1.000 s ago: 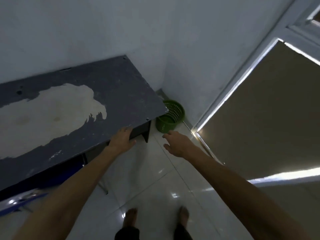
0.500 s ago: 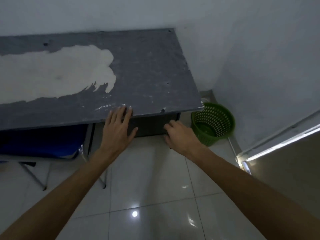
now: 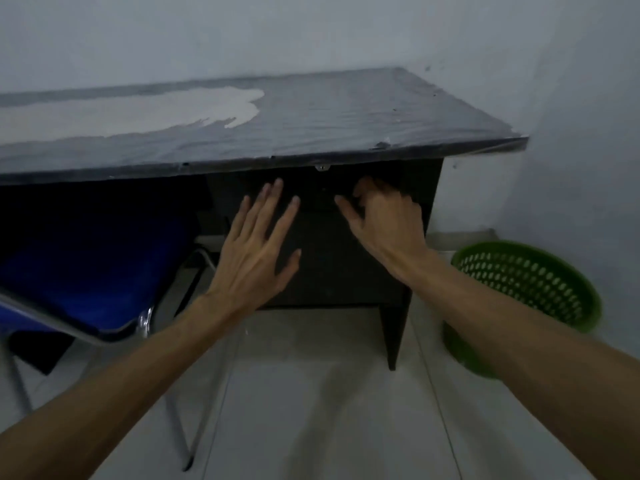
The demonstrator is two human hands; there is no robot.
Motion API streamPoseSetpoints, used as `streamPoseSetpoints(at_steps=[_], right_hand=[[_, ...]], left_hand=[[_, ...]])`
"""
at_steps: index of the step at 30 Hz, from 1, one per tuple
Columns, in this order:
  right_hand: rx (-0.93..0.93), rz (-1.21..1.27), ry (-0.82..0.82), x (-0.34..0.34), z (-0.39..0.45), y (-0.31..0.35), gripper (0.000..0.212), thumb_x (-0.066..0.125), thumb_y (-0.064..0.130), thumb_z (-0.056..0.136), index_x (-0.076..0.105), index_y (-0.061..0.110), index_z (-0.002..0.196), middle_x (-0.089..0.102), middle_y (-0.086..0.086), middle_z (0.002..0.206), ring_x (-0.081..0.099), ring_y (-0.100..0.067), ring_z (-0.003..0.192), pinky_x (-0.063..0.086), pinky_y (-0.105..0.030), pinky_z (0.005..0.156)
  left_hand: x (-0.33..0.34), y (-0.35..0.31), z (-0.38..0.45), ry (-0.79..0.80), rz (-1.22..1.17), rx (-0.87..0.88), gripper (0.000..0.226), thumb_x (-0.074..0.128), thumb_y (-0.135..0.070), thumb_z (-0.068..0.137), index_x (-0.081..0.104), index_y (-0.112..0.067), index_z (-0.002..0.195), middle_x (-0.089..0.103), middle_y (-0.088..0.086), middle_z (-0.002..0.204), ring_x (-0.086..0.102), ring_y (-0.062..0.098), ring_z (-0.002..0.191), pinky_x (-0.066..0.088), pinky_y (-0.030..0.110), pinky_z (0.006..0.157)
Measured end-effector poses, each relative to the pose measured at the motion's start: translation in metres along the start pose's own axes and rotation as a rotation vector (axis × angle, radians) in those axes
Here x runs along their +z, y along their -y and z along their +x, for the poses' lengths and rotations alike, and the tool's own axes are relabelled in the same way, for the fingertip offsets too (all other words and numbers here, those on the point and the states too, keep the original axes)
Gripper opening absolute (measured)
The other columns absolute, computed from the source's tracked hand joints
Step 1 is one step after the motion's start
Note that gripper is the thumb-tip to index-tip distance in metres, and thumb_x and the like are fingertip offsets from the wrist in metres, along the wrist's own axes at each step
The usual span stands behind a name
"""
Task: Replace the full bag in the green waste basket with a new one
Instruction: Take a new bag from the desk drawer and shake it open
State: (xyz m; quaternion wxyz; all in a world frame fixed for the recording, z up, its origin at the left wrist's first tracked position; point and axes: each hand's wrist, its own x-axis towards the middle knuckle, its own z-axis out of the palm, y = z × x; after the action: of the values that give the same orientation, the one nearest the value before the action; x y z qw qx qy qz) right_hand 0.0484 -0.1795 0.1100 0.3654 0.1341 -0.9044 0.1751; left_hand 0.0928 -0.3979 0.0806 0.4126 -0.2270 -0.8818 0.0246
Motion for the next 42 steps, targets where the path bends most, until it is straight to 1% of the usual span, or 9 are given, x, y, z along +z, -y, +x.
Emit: streamPoseSetpoints(at_steps=[3, 7, 12, 15, 18, 24, 31, 38, 42], right_hand=[[-0.047, -0.009, -0.092, 0.008, 0.010, 0.004, 0.041, 0.046, 0.052, 0.093, 0.061, 0.015, 0.100, 0.067, -0.008, 0.083, 0.066, -0.032, 0.072, 0.054, -0.038, 0.063], [-0.070, 0.039, -0.192, 0.003, 0.010, 0.013, 0.045, 0.046, 0.056, 0.083, 0.062, 0.016, 0.097, 0.066, -0.007, 0.082, 0.064, -0.030, 0.074, 0.050, -0.034, 0.067], [-0.014, -0.099, -0.051, -0.006, 0.007, 0.038, 0.056, 0.043, 0.063, 0.090, 0.067, 0.013, 0.100, 0.067, -0.017, 0.100, 0.064, -0.037, 0.093, 0.038, -0.035, 0.068], [0.043, -0.100, 0.031, -0.010, 0.011, 0.048, 0.050, 0.043, 0.051, 0.097, 0.065, 0.008, 0.108, 0.065, -0.017, 0.110, 0.062, -0.038, 0.100, 0.042, -0.037, 0.074], [0.115, -0.029, 0.149, -0.015, 0.015, 0.057, 0.041, 0.044, 0.042, 0.098, 0.063, 0.008, 0.110, 0.063, -0.014, 0.112, 0.061, -0.034, 0.102, 0.040, -0.035, 0.073], [0.195, 0.065, 0.194, -0.033, -0.005, 0.077, 0.035, 0.043, 0.037, 0.099, 0.057, 0.011, 0.080, 0.063, -0.008, 0.084, 0.061, -0.024, 0.075, 0.041, -0.031, 0.062], [0.236, 0.083, 0.192, -0.052, -0.028, 0.094, 0.038, 0.043, 0.037, 0.098, 0.063, 0.008, 0.084, 0.064, -0.008, 0.083, 0.061, -0.025, 0.076, 0.043, -0.033, 0.063], [0.197, 0.112, 0.183, -0.068, -0.060, 0.100, 0.043, 0.043, 0.038, 0.099, 0.060, 0.009, 0.072, 0.061, -0.005, 0.068, 0.062, -0.023, 0.065, 0.051, -0.036, 0.060], [0.152, 0.093, 0.146, -0.072, -0.081, 0.097, 0.043, 0.042, 0.039, 0.100, 0.062, 0.009, 0.075, 0.060, -0.003, 0.065, 0.061, -0.020, 0.060, 0.051, -0.034, 0.056]], left_hand=[[0.019, 0.024, 0.001, -0.056, 0.041, -0.085, 0.075, 0.060, -0.038, 0.090, 0.030, -0.006, 0.151, 0.019, 0.021, 0.160, 0.019, 0.034, 0.148, 0.017, 0.047, 0.121], [0.026, 0.039, 0.006, -0.136, 0.083, -0.185, 0.076, 0.056, -0.043, 0.090, 0.026, -0.012, 0.153, 0.020, 0.018, 0.160, 0.023, 0.034, 0.145, 0.025, 0.046, 0.117], [0.008, 0.031, 0.017, -0.113, 0.153, -0.145, 0.079, 0.062, -0.040, 0.086, 0.029, -0.010, 0.151, 0.025, 0.021, 0.157, 0.030, 0.037, 0.141, 0.030, 0.047, 0.114], [0.003, 0.031, 0.022, -0.060, 0.174, -0.149, 0.081, 0.063, -0.042, 0.085, 0.029, -0.010, 0.151, 0.031, 0.023, 0.153, 0.035, 0.039, 0.137, 0.033, 0.047, 0.112], [-0.001, 0.030, 0.015, 0.031, 0.224, -0.132, 0.090, 0.071, -0.043, 0.080, 0.027, -0.011, 0.152, 0.025, 0.023, 0.155, 0.027, 0.037, 0.143, 0.028, 0.049, 0.115], [-0.020, 0.026, 0.002, 0.061, 0.313, -0.133, 0.100, 0.078, -0.037, 0.077, 0.020, -0.011, 0.155, 0.020, 0.023, 0.158, 0.019, 0.037, 0.147, 0.026, 0.054, 0.116], [-0.038, 0.029, -0.015, 0.005, 0.310, -0.141, 0.102, 0.081, -0.032, 0.074, 0.021, -0.013, 0.155, 0.024, 0.022, 0.155, 0.020, 0.037, 0.146, 0.023, 0.056, 0.117], [-0.061, 0.027, -0.038, -0.060, 0.289, -0.039, 0.098, 0.071, -0.040, 0.079, 0.017, -0.013, 0.156, 0.010, 0.023, 0.160, 0.007, 0.035, 0.150, 0.013, 0.054, 0.120], [-0.074, 0.022, -0.046, -0.069, 0.283, 0.002, 0.098, 0.068, -0.043, 0.077, 0.019, -0.011, 0.155, 0.023, 0.022, 0.157, 0.016, 0.035, 0.148, 0.010, 0.054, 0.121]])
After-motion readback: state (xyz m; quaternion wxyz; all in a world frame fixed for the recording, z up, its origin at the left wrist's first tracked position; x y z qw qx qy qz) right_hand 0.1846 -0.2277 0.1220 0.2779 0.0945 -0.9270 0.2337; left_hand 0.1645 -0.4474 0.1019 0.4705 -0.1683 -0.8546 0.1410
